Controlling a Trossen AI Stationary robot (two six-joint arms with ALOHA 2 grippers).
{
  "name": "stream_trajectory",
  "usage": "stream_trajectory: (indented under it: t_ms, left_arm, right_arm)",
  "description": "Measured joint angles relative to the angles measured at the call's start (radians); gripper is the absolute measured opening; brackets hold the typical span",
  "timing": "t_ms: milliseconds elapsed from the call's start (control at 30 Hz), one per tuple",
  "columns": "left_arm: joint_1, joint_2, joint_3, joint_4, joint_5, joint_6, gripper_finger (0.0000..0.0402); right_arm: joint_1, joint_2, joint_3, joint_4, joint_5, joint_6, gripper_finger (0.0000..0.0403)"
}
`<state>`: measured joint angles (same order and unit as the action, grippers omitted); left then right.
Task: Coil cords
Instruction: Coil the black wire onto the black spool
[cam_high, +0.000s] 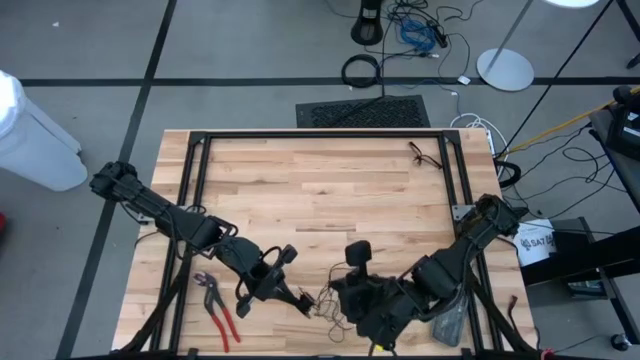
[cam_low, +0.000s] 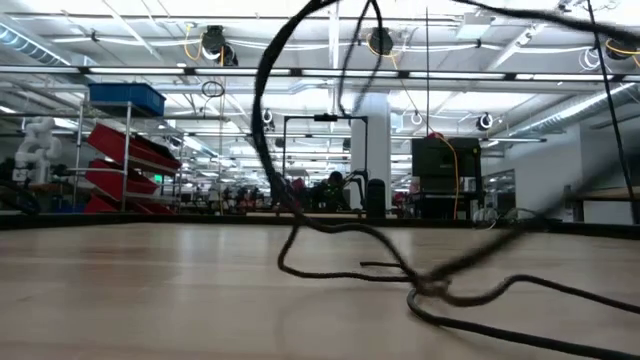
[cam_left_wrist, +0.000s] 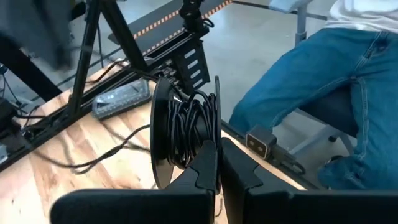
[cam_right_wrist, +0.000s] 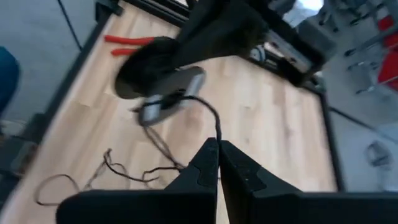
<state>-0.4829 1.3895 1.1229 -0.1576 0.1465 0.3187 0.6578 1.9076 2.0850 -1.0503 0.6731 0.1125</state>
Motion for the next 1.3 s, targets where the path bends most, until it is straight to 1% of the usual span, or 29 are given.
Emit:
stream_trajectory:
  t_ms: [167,433,533,633,867,1000,1067,1200,1300]
  left_arm:
    - [-0.004,0.000,0.000,0.021,0.003,0.000,0.0008]
    - [-0.004,0.002,0.000,0.026,0.008,0.000,0.0008]
    - [-0.004,0.004,0.000,0.041,0.009,0.000,0.0008]
    - [-0.004,0.013,0.000,0.085,0.014,0.002,0.0008]
    - [-0.004,0.015,0.000,0.135,0.030,0.032,0.0008]
    - [-0.004,0.015,0.000,0.141,0.030,0.038,0.0008]
    - [-0.004,0.015,0.000,0.141,0.030,0.056,0.0008]
    - [-0.009,0.015,0.000,0.153,0.030,0.089,0.0008]
    - [-0.009,0.015,0.000,0.181,0.030,0.090,0.0008]
  right_arm:
    - [-0.028,0.000,0.000,0.059,0.056,-0.106,0.0000]
    - [-0.035,0.000,0.000,0.289,0.059,-0.339,0.0000]
    - [-0.043,0.000,0.000,0.323,0.058,-0.375,0.0000]
    - [-0.058,0.000,0.000,0.329,0.055,-0.378,0.0000]
    - [-0.097,0.000,0.000,0.363,-0.040,-0.356,0.0000]
    - [-0.110,0.000,0.000,0.367,-0.116,-0.331,0.0000]
    - [-0.115,0.000,0.000,0.365,-0.168,-0.328,0.0000]
    - [-0.129,0.000,0.000,0.365,-0.306,-0.316,0.0000]
    - [-0.137,0.000,0.000,0.362,-0.372,-0.316,0.0000]
